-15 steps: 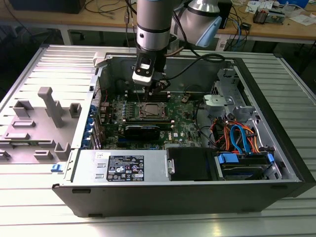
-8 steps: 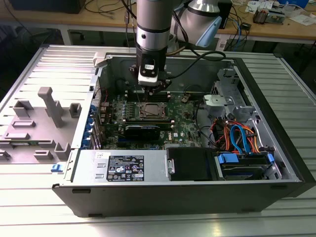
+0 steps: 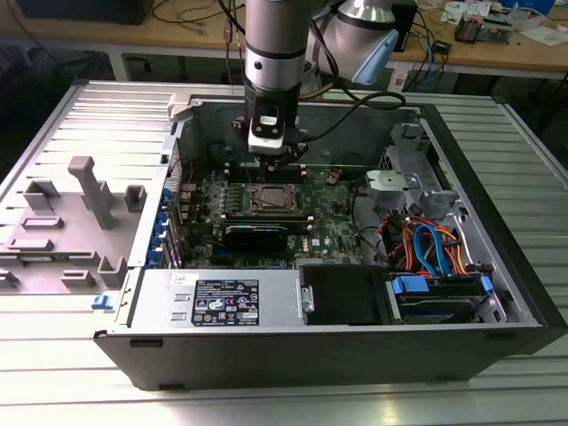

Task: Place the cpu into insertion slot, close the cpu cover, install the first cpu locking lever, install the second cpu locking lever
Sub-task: 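Install the first cpu locking lever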

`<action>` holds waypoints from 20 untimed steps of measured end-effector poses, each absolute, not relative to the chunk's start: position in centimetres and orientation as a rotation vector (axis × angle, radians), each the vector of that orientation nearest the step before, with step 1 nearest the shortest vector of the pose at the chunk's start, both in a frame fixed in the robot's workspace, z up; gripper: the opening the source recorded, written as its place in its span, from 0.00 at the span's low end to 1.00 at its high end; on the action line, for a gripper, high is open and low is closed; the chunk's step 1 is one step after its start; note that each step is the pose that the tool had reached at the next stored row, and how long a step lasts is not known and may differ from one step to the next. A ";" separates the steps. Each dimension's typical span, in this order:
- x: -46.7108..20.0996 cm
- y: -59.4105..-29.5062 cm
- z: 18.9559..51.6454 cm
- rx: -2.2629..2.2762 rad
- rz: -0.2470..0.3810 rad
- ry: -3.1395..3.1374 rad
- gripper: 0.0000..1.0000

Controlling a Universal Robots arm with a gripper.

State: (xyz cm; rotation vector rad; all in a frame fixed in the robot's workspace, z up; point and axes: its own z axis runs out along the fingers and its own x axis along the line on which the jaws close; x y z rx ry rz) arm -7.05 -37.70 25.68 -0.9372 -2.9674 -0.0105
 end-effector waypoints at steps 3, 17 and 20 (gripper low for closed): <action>-7.1 -37.7 25.7 -0.937 -0.011 -2.967 0.11; -8.7 -37.7 25.7 -0.847 -0.009 -2.994 0.11; -9.6 -37.7 25.7 -0.847 -0.009 -2.994 0.11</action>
